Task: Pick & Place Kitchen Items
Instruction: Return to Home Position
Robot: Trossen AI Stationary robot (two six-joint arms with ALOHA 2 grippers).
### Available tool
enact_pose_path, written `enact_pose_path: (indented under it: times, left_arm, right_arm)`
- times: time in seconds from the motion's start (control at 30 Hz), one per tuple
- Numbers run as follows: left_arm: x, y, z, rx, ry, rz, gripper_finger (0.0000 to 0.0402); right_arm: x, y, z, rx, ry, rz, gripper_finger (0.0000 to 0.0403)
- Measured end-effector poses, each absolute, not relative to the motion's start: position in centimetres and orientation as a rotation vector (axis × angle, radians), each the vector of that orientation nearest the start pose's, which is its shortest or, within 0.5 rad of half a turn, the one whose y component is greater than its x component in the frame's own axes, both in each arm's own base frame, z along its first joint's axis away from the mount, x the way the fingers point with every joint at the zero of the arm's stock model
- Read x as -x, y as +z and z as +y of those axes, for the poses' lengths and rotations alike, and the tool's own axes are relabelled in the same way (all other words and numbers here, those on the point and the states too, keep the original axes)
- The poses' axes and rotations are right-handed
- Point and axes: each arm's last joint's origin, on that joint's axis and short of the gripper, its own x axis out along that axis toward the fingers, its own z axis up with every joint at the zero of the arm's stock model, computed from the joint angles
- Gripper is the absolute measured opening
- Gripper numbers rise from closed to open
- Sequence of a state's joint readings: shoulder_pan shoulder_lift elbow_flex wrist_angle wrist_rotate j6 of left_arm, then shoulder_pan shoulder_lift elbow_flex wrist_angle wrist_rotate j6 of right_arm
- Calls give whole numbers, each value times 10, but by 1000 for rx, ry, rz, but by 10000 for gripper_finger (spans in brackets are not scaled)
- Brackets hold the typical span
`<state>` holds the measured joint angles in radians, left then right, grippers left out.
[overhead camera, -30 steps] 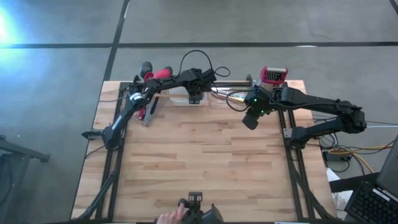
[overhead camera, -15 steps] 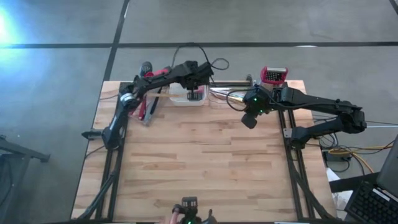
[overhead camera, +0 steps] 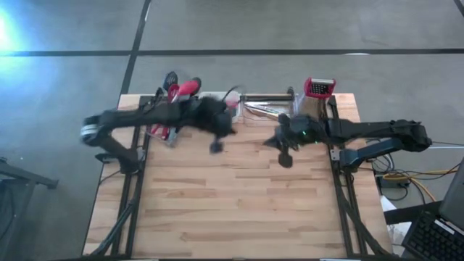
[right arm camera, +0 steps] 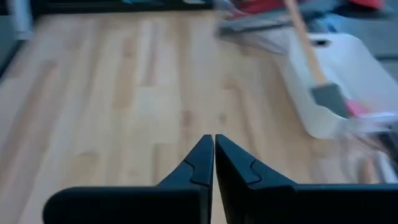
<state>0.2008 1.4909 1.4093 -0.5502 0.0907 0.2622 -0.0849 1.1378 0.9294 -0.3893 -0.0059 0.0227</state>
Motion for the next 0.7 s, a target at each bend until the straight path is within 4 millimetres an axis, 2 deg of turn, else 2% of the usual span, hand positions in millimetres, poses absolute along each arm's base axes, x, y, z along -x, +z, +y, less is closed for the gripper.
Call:
enact_pose_path:
  times: [0.13,0.27,0.37,0.47,0.57,0.7]
  left_arm:
    - [-264,335,16,-210,-77,449,4]
    - [-207,314,-9,-214,-150,238,4]
    - [-173,296,-12,-201,-150,69,3]
    - [-149,274,-10,-193,-139,-22,4]
    - [-133,253,-9,-197,-129,-55,7]
    - [-120,234,-8,-200,-95,-83,4]
  right_arm:
    - [-221,290,3,-53,0,500,8]
    - [-192,287,16,-23,80,327,8]
    - [-171,281,17,20,101,241,8]
    - [-155,272,15,43,103,202,8]
    - [-143,263,14,70,104,184,8]
    - [-132,255,13,73,102,143,8]
